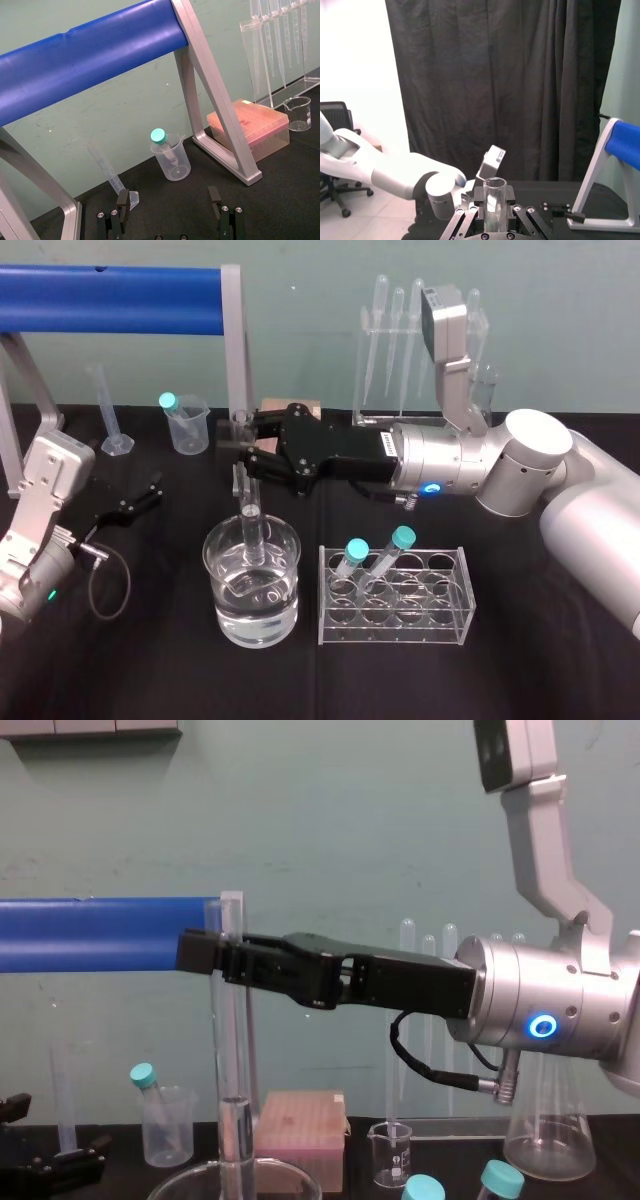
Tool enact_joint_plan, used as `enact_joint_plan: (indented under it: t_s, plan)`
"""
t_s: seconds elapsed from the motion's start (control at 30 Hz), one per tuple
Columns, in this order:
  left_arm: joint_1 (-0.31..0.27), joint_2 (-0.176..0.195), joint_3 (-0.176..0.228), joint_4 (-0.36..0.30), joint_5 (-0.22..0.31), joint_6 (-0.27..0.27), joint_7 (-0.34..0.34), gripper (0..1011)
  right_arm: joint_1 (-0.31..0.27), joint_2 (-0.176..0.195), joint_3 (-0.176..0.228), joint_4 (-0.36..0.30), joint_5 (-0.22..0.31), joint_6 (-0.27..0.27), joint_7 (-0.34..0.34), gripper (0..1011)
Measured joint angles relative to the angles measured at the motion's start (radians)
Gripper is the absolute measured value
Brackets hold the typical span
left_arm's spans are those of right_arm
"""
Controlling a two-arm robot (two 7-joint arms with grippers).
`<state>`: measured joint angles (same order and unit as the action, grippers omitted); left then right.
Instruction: Hold the test tube with one hand and immerse one end into the beaker, then return it to the test tube rack.
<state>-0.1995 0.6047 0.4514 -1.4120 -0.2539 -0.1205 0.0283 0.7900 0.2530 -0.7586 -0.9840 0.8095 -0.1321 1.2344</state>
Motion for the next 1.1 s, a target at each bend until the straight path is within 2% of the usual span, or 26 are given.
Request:
enact_joint_plan:
  t_s: [0.57,1.1]
  plan:
    - [0.000,0.000,0.000,0.000,0.000,0.000,0.000,1000,0.026,-0.042,-0.025,0.113,-0.049,0.012,0.002,241]
    - [0.000,0.000,0.000,0.000,0.000,0.000,0.000,1000,0.024,-0.043,-0.026,0.133,-0.072,0.023,0.025,241]
